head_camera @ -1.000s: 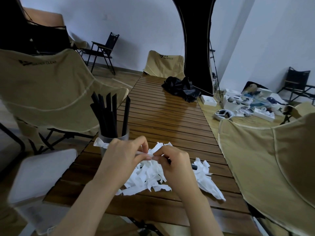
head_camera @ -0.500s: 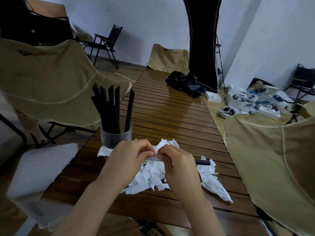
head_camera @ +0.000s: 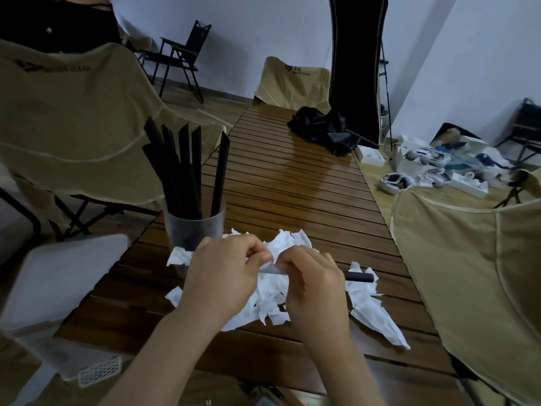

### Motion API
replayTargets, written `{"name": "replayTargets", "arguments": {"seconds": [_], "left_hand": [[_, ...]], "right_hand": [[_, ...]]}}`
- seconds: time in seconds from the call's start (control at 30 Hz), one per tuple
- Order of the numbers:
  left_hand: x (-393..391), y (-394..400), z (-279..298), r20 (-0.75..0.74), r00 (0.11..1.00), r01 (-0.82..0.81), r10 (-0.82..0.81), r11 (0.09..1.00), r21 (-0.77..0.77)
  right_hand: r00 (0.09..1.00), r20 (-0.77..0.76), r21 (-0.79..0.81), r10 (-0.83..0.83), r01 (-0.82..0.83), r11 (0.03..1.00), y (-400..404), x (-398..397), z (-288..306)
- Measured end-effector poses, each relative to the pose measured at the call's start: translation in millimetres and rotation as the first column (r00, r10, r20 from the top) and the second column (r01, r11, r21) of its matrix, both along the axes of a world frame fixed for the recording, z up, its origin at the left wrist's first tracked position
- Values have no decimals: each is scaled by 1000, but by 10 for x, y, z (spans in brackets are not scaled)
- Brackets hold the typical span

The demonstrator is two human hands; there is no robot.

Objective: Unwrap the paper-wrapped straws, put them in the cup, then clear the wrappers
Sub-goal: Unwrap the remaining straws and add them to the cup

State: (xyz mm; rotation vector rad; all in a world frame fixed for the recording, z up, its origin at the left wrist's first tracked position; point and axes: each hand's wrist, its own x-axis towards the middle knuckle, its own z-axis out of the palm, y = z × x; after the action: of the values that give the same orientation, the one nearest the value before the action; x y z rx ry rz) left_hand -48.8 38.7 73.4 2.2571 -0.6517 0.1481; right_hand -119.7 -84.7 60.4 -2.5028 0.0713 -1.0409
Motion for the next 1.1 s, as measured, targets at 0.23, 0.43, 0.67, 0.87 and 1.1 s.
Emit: {"name": "replayTargets", "arguments": {"seconds": [0.23,0.43,0.67,0.87,1.1], "left_hand": [[-42,-145,-34,452,891,13,-42,998,68],[-37,-219,-129,464,879,80,-114,993,91],[42,-122,-194,79,957,271,-279,958,90],[83,-143,-270,201,946,261,-253,965,-12],[58,-141,-241,326,884,347,-336,938,26]], "right_hand": [[989,-102,437,-109,143,888,-34,33,10],[977,-164,460,-138,200,865,-169,25,-35],[978,-196,147,-66,96,985,-258,-60,4],[969,-224,311,-100,169,935,-178,-54,18],[961,-234,469,-145,242,849,-165,-42,-7]]}}
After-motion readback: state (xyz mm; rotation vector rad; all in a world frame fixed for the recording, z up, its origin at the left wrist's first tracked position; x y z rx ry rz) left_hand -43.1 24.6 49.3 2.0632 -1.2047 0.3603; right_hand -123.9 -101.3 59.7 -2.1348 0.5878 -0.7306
